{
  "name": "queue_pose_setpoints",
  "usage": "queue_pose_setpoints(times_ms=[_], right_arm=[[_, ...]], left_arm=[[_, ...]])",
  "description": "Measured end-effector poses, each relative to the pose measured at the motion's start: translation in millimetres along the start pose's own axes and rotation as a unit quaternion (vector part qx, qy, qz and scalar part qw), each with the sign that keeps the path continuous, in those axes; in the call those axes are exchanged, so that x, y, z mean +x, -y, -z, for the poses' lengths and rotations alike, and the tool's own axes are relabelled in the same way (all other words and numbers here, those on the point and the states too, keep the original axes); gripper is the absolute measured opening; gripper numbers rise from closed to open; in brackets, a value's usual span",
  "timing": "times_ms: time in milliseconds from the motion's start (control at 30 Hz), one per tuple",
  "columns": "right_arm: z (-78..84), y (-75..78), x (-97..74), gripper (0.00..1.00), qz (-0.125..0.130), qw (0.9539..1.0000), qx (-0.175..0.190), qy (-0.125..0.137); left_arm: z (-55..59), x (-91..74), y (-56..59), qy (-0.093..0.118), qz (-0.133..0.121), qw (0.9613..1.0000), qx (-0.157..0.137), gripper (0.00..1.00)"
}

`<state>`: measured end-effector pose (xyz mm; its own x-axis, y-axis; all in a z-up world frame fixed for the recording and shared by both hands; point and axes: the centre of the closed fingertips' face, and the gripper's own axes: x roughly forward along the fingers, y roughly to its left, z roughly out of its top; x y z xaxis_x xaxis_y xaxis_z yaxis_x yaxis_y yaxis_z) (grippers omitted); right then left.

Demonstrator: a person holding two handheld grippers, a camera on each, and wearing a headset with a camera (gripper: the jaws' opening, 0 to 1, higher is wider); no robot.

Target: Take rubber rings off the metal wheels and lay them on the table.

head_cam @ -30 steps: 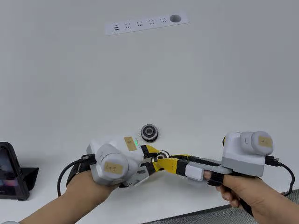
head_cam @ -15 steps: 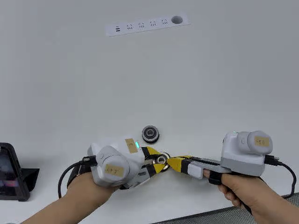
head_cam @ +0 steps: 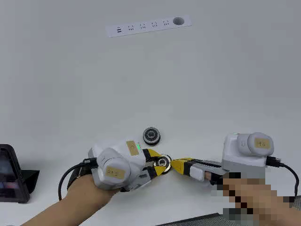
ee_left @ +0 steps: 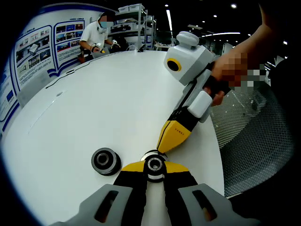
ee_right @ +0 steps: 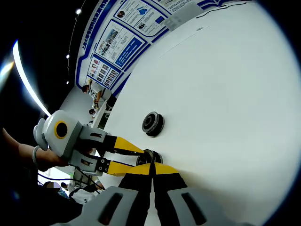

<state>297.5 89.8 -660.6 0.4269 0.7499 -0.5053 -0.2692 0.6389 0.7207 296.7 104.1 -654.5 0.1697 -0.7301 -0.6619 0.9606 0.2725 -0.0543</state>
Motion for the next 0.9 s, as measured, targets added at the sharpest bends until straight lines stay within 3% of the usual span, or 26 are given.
queue_pose_setpoints(times_ms=[900], right_arm=[[-3.1, -11.4, 1.1, 0.01, -0.011, 0.9999, -0.002, 0.007]], left_arm=[[0.0, -0.3, -0.6, 0.0, -0.001, 1.0, 0.0, 0.13]])
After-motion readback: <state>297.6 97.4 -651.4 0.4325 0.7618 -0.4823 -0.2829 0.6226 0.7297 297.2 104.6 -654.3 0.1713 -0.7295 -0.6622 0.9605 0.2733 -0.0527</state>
